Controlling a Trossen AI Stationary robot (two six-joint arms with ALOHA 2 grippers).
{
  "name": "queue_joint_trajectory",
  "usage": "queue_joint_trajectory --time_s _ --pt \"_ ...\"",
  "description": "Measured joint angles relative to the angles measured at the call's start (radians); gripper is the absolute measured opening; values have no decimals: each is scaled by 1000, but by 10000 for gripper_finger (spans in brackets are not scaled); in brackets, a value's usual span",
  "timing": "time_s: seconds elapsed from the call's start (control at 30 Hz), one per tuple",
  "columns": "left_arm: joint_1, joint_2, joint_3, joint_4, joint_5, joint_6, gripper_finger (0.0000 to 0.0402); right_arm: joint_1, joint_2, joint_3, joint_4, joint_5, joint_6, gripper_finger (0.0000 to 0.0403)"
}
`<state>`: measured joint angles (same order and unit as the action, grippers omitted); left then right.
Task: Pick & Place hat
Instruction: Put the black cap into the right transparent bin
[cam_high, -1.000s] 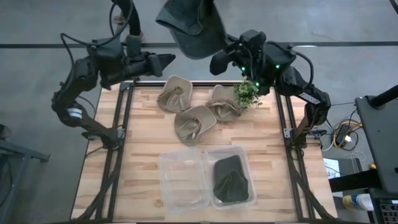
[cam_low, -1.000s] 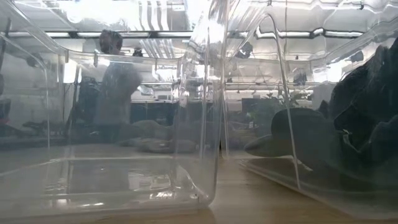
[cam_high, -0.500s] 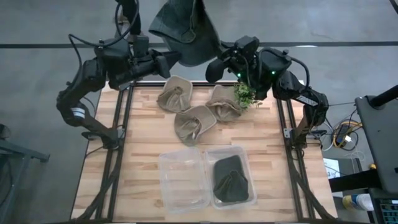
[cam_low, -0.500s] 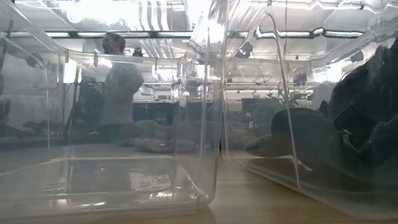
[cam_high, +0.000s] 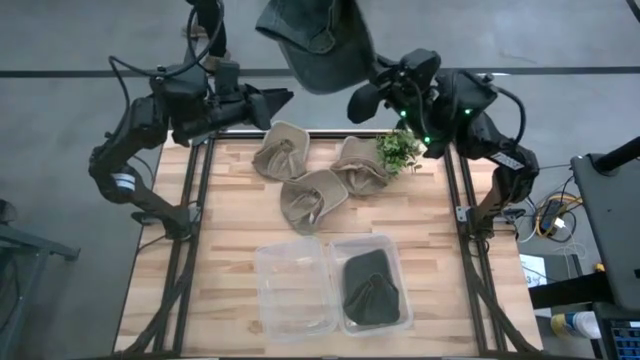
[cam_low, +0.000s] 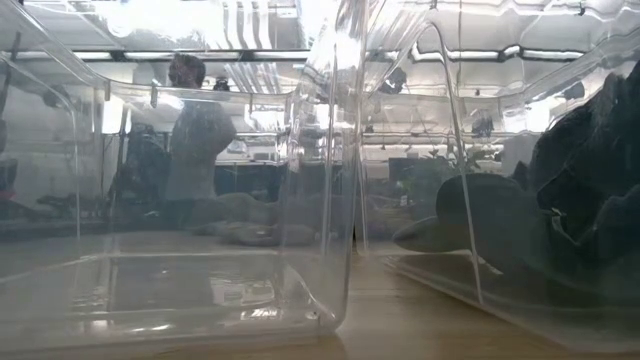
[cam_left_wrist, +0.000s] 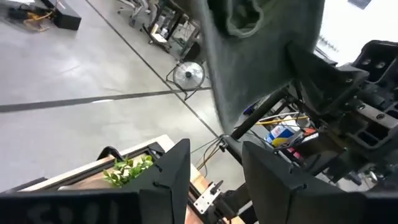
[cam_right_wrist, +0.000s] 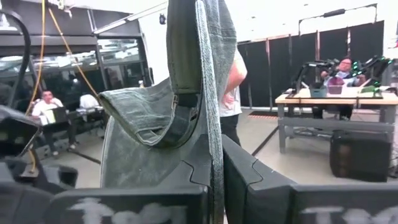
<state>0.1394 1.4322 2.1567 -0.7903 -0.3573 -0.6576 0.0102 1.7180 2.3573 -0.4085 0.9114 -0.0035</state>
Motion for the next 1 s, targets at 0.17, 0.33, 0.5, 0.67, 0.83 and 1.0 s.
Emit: queue_joint_trajectory --time_s 0.17,0.33,0.5,0.67,0.83,1.0 --pt "0 1 -1 76 -7 34 137 11 12 -1 0 -6 2 8" --pt "1 1 -5 67 -53 72 137 15 18 -1 -1 -32 28 8" --pt "1 3 -18 65 -63 89 137 28 19 -2 -3 -85 60 8" --pt "2 2 -31 84 -59 111 131 39 19 -2 -3 -102 87 8" --pt "2 3 -31 84 -35 115 62 40 19 -5 -7 -87 75 8" --pt "2 0 -31 91 -17 114 11 39 18 -3 -18 -158 50 17"
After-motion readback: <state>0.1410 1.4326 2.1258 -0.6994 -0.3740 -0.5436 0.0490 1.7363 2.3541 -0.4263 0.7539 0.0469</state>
